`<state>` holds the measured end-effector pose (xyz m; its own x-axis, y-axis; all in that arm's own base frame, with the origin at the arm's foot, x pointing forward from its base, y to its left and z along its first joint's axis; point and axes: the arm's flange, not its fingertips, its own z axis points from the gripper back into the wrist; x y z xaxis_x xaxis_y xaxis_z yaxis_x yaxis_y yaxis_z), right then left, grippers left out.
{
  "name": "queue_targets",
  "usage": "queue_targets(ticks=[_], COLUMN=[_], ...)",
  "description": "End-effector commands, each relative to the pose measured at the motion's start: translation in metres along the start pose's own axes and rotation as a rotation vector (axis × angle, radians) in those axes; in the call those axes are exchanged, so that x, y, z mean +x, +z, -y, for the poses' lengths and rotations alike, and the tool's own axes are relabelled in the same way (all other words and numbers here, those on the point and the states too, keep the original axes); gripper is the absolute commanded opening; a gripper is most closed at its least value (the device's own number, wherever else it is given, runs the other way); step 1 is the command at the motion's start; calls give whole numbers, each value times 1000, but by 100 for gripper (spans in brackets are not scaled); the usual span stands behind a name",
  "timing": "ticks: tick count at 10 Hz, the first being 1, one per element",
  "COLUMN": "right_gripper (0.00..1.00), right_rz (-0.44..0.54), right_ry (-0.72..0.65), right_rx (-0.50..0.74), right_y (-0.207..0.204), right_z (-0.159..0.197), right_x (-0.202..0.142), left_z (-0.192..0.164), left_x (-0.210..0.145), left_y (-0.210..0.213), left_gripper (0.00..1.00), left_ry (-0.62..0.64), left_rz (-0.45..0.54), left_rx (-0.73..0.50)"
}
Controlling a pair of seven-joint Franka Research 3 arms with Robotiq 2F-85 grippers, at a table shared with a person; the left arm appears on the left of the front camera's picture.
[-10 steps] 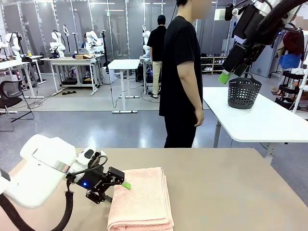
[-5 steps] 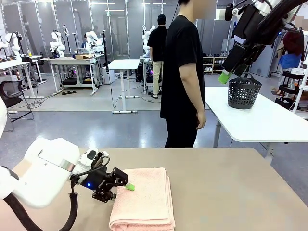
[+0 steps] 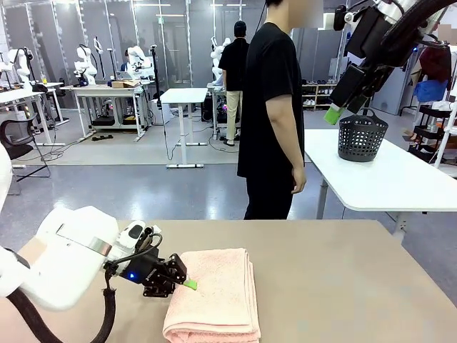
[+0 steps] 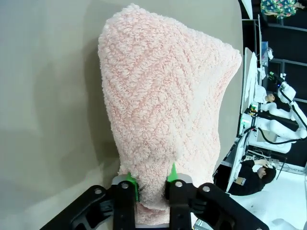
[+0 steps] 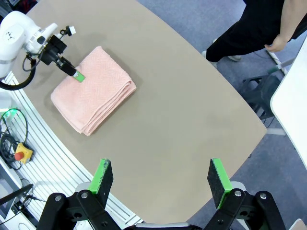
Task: Fold the towel.
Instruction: Pick up the 100 cm Hotel Towel and place it on the left side of the table.
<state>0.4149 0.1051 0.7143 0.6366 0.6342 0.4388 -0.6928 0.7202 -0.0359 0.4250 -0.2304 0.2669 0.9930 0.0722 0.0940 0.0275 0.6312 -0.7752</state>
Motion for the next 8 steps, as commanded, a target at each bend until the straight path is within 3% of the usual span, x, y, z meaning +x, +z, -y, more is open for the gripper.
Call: queue_targets(ticks=[1,4,5,6,8], right_gripper=[100,100,100,100,100], right_rz=[-3,-3,-3,-3,-3], right_ry=[-2,-2,-2,-2,-2], right_rx=[-1,-1,-1,-1,-1], right_y=[0,0,0,0,0], right_z=[0,0,0,0,0], right_x=[-1,-1,-1,-1,-1], left_z=[-2,0,6,1,1], left_x=[-3,0,7,0,0], left_y=[1,3,3,1,1], left_gripper=[0,0,7,7,7], left_ry=[-27,-33,-73,-6,-6], left_rz=[9,-9,-11,1,1], left_rx=[-20,-16,13,0,0])
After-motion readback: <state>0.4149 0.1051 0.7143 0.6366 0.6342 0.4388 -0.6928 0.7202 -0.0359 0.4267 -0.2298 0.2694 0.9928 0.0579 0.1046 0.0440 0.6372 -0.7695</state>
